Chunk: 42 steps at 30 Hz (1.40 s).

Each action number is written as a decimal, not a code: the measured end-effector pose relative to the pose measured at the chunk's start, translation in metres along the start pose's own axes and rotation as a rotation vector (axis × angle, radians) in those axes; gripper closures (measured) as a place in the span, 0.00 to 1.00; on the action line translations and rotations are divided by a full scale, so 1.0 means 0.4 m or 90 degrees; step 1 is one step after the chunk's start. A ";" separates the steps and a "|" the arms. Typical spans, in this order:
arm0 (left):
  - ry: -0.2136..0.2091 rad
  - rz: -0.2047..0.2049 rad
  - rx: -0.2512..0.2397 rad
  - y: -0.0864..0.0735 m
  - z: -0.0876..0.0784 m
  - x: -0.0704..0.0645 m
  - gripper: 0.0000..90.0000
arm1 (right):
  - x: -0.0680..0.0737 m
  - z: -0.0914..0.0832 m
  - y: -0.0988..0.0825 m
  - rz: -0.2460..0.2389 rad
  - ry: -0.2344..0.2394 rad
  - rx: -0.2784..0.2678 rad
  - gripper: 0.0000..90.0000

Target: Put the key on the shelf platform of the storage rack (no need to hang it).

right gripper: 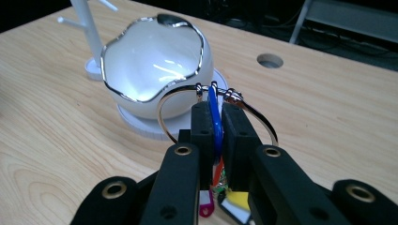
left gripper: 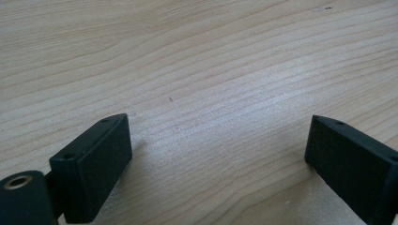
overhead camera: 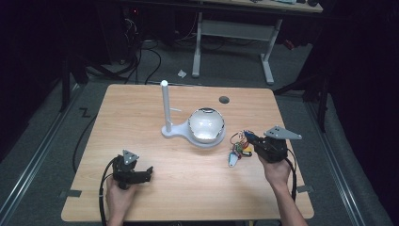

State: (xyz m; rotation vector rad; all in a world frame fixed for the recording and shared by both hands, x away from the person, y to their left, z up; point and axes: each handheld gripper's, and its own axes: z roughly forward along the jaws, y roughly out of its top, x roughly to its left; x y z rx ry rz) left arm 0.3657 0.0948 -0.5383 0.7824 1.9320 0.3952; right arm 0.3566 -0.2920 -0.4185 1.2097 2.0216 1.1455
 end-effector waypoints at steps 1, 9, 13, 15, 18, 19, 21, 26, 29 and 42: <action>0.000 -0.001 0.000 0.000 0.000 0.000 0.09 | 0.001 -0.004 0.006 0.000 0.003 -0.005 0.94; 0.001 -0.001 0.000 0.000 0.000 0.000 0.09 | 0.014 -0.036 0.064 -0.019 0.021 -0.035 0.94; 0.000 -0.001 0.000 0.000 0.000 0.000 0.09 | 0.022 -0.049 0.093 -0.034 0.031 -0.050 0.94; 0.000 -0.001 0.000 0.000 0.000 0.000 0.09 | 0.028 -0.054 0.107 -0.036 0.035 -0.051 0.94; 0.001 -0.001 0.000 0.000 0.000 0.000 0.09 | 0.034 -0.057 0.124 -0.042 0.043 -0.057 0.94; 0.000 -0.001 0.000 0.000 0.000 0.000 0.09 | 0.035 -0.057 0.130 -0.045 0.048 -0.059 0.94; 0.001 -0.001 0.000 0.000 0.000 0.000 0.09 | 0.040 -0.058 0.140 -0.048 0.050 -0.060 0.94; 0.000 -0.001 0.000 0.000 0.000 0.000 0.09 | 0.045 -0.063 0.169 -0.048 0.066 -0.074 0.94; 0.000 0.000 0.000 0.000 0.000 0.000 0.09 | 0.047 -0.066 0.188 -0.050 0.072 -0.079 0.94; 0.000 0.000 0.000 0.000 0.000 0.000 0.09 | 0.067 -0.048 0.252 -0.060 0.105 -0.083 0.94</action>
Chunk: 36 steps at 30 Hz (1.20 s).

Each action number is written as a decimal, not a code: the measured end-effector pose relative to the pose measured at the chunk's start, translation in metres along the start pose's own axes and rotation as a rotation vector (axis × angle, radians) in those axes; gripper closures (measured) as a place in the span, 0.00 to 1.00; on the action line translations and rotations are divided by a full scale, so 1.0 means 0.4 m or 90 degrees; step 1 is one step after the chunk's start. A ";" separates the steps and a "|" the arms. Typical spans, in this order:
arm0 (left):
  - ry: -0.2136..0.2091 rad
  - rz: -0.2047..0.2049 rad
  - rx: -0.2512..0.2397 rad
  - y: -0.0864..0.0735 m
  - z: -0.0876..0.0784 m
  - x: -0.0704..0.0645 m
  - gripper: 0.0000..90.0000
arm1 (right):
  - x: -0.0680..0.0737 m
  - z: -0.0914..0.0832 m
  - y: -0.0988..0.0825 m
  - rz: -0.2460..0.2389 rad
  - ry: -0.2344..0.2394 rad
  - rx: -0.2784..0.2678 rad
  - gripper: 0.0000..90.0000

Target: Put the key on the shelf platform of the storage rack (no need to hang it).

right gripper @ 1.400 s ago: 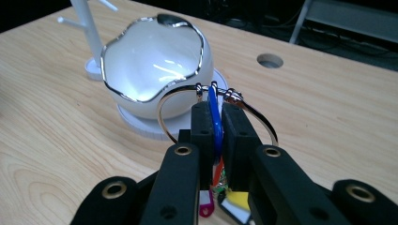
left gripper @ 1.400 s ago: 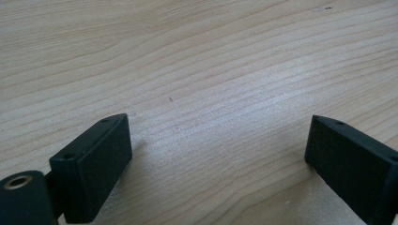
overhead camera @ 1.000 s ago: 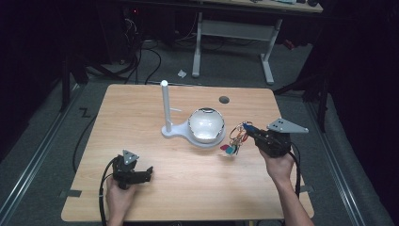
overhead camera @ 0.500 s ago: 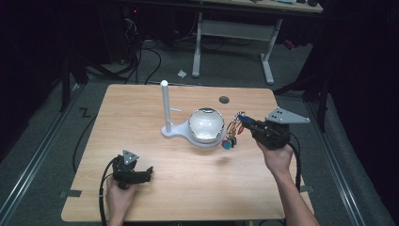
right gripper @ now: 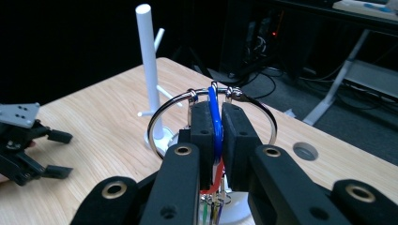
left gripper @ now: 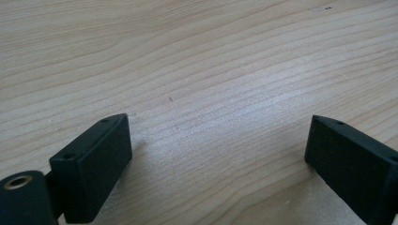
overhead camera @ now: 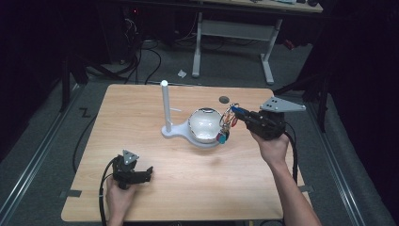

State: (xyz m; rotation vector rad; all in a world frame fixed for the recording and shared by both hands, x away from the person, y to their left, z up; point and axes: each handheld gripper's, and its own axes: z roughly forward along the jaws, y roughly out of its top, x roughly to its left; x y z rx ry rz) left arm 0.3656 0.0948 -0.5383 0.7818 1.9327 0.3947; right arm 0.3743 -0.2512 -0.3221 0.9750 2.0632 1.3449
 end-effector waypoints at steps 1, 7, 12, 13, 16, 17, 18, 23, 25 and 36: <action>0.000 0.001 0.000 0.000 0.000 0.000 0.09 | 0.000 0.004 0.004 0.000 0.001 0.000 0.94; 0.000 0.000 0.000 0.000 0.000 0.000 0.09 | 0.010 0.033 0.026 -0.008 0.008 0.000 0.94; 0.000 0.000 0.000 0.000 0.000 0.000 0.09 | 0.012 0.056 0.041 -0.012 0.011 0.001 0.94; 0.000 0.000 0.000 0.000 0.000 0.000 0.09 | 0.012 0.060 0.044 -0.009 0.010 0.002 0.94; 0.000 0.000 0.000 0.000 0.000 0.000 0.09 | 0.010 0.073 0.049 -0.010 0.006 0.004 0.94; 0.000 0.000 0.000 0.000 0.000 0.000 0.09 | 0.010 0.079 0.050 -0.010 0.005 0.006 0.94; 0.000 0.001 0.000 0.000 0.000 0.000 0.09 | 0.009 0.085 0.050 -0.011 0.003 0.009 0.94; 0.000 -0.001 0.001 0.000 0.000 0.000 0.09 | 0.006 0.125 0.037 -0.011 -0.007 0.032 0.94; 0.000 -0.001 0.001 0.000 0.000 0.000 0.09 | 0.003 0.139 0.030 -0.007 -0.008 0.037 0.94; -0.001 0.000 0.001 0.000 -0.001 0.000 0.09 | -0.002 0.207 -0.015 0.004 -0.012 0.079 0.94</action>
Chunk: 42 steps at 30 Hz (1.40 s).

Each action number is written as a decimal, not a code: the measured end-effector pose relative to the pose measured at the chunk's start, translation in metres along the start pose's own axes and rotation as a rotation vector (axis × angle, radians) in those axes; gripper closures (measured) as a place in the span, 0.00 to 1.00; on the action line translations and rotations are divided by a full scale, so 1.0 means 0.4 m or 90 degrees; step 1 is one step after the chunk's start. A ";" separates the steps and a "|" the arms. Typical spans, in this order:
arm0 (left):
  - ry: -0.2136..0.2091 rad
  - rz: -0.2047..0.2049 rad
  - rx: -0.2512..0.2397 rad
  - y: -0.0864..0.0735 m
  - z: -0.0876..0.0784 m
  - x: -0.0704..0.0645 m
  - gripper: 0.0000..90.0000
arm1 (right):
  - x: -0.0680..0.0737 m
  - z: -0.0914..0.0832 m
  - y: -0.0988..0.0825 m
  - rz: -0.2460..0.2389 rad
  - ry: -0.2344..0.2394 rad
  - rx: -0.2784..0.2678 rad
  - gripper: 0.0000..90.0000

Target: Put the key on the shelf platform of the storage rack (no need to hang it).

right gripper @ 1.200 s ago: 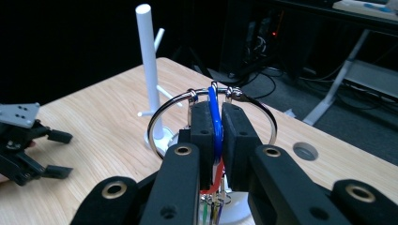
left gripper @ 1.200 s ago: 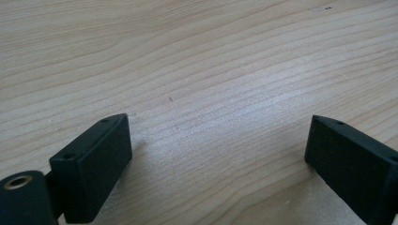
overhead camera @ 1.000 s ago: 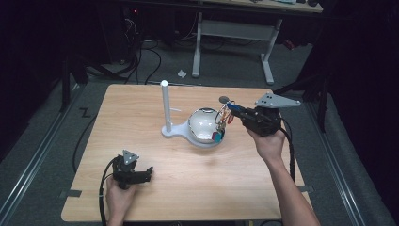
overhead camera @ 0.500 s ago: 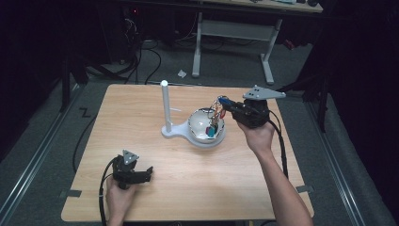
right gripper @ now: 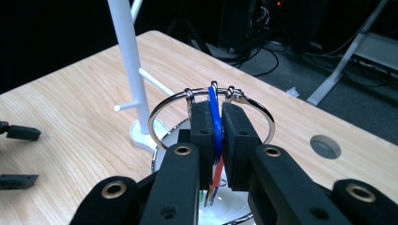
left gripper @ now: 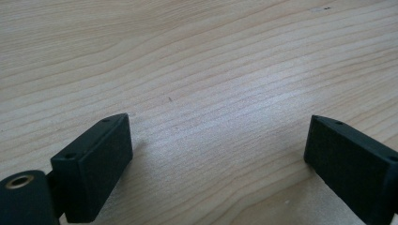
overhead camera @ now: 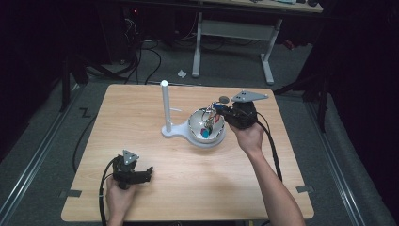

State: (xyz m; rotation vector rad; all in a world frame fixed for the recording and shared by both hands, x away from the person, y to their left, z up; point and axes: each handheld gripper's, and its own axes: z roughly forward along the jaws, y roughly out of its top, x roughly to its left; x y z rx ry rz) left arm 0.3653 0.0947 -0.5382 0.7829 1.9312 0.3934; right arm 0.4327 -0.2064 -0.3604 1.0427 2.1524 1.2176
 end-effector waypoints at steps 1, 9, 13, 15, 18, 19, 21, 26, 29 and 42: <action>0.000 -0.001 0.000 0.000 0.000 0.000 0.09 | 0.000 0.006 -0.003 0.003 -0.001 0.004 0.94; 0.000 0.000 0.000 0.000 0.000 0.000 0.09 | -0.002 0.061 -0.036 0.003 -0.002 0.039 0.94; 0.000 0.000 0.000 0.000 0.000 0.000 0.09 | -0.002 0.093 -0.054 0.006 0.000 0.059 0.93; 0.000 0.000 0.001 0.000 0.000 0.000 0.10 | -0.004 0.107 -0.066 0.012 -0.001 0.070 0.93; -0.002 0.002 0.000 0.000 0.000 0.001 0.10 | -0.008 0.124 -0.082 0.018 0.002 0.079 0.93; -0.002 0.002 0.001 0.000 0.000 0.001 0.10 | -0.009 0.127 -0.084 0.019 0.002 0.081 0.93; 0.000 0.000 -0.001 0.000 0.000 0.000 0.10 | -0.008 0.133 -0.088 0.020 0.003 0.086 0.93; 0.000 0.001 -0.001 0.000 0.000 0.000 0.10 | -0.008 0.145 -0.091 0.021 0.004 0.086 0.93; 0.000 -0.001 -0.001 0.000 0.000 0.000 0.10 | -0.008 0.154 -0.096 0.023 0.002 0.097 0.93; -0.001 0.000 0.001 0.000 -0.001 0.000 0.10 | 0.001 0.186 -0.110 0.028 0.009 0.114 0.83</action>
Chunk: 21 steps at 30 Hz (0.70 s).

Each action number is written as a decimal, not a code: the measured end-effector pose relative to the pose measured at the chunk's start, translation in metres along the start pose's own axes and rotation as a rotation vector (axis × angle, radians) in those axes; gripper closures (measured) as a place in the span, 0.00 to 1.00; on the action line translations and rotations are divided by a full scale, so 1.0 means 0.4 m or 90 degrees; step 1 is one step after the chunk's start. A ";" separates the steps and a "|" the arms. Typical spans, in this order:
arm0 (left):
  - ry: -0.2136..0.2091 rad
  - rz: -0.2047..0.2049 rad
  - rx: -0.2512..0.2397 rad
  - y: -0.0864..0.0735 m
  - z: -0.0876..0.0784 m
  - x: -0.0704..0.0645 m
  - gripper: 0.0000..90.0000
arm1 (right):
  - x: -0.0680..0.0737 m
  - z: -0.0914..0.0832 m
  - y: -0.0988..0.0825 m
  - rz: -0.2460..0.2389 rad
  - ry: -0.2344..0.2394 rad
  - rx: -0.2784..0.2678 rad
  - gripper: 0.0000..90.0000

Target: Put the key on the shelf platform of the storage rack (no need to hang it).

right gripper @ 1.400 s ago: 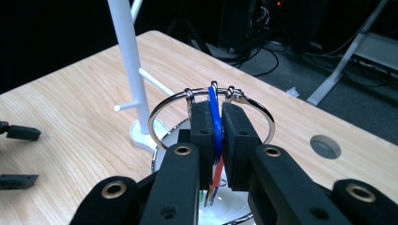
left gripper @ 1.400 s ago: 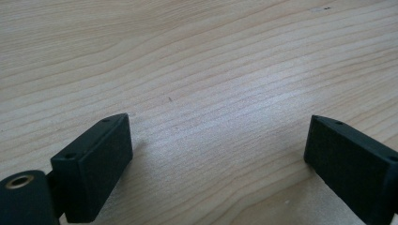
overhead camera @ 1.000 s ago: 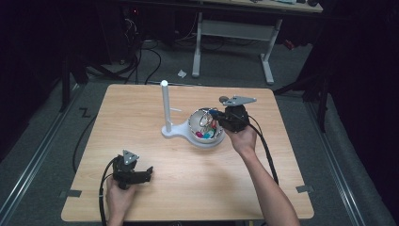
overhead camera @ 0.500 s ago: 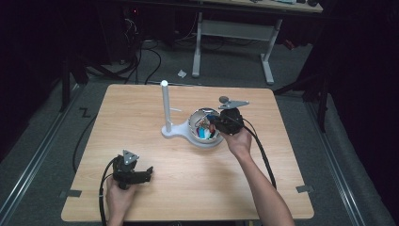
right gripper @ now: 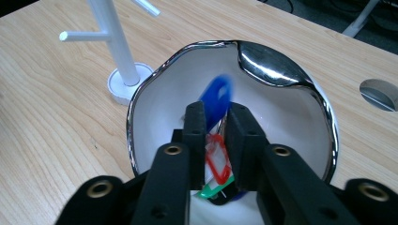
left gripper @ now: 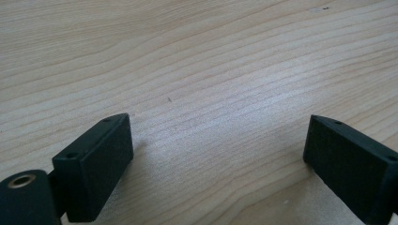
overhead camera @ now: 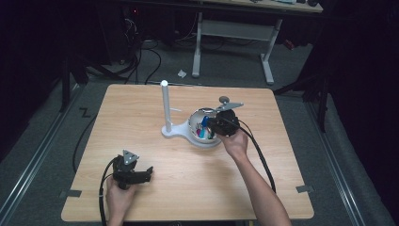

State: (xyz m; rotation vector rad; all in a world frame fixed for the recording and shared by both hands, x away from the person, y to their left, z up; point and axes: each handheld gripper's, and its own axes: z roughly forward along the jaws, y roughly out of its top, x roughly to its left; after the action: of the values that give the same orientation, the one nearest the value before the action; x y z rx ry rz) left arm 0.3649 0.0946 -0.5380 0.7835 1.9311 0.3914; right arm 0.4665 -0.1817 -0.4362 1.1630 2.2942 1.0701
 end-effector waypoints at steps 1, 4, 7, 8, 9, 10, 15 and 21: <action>0.000 0.000 0.000 0.000 0.000 0.000 0.10 | -0.001 0.002 -0.001 0.000 0.000 0.002 0.80; 0.000 0.000 0.000 0.000 0.000 0.000 0.10 | -0.001 0.004 -0.004 0.004 -0.002 0.010 0.73; -0.001 0.001 0.000 0.000 0.000 0.000 0.10 | -0.001 -0.001 -0.006 0.012 0.000 0.005 0.67; -0.001 0.001 0.000 0.000 0.000 0.000 0.10 | -0.001 -0.004 -0.006 0.014 0.000 0.002 0.65; 0.000 0.000 0.000 0.000 0.000 0.000 0.10 | -0.001 -0.008 -0.007 0.018 0.001 -0.002 0.64; 0.000 0.001 0.000 0.000 0.000 0.000 0.10 | 0.000 -0.013 -0.009 0.023 0.000 -0.006 0.63; -0.002 0.003 0.000 0.000 0.000 0.001 0.10 | -0.011 -0.037 -0.018 0.027 -0.003 -0.021 0.59; -0.001 0.002 0.000 0.000 0.000 0.000 0.10 | -0.017 -0.080 -0.013 0.030 -0.004 -0.046 0.58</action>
State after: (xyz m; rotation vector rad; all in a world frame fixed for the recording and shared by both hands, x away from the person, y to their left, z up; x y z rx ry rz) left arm 0.3648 0.0948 -0.5381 0.7866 1.9282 0.3928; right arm 0.4488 -0.2041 -0.4195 1.1950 2.2143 1.1550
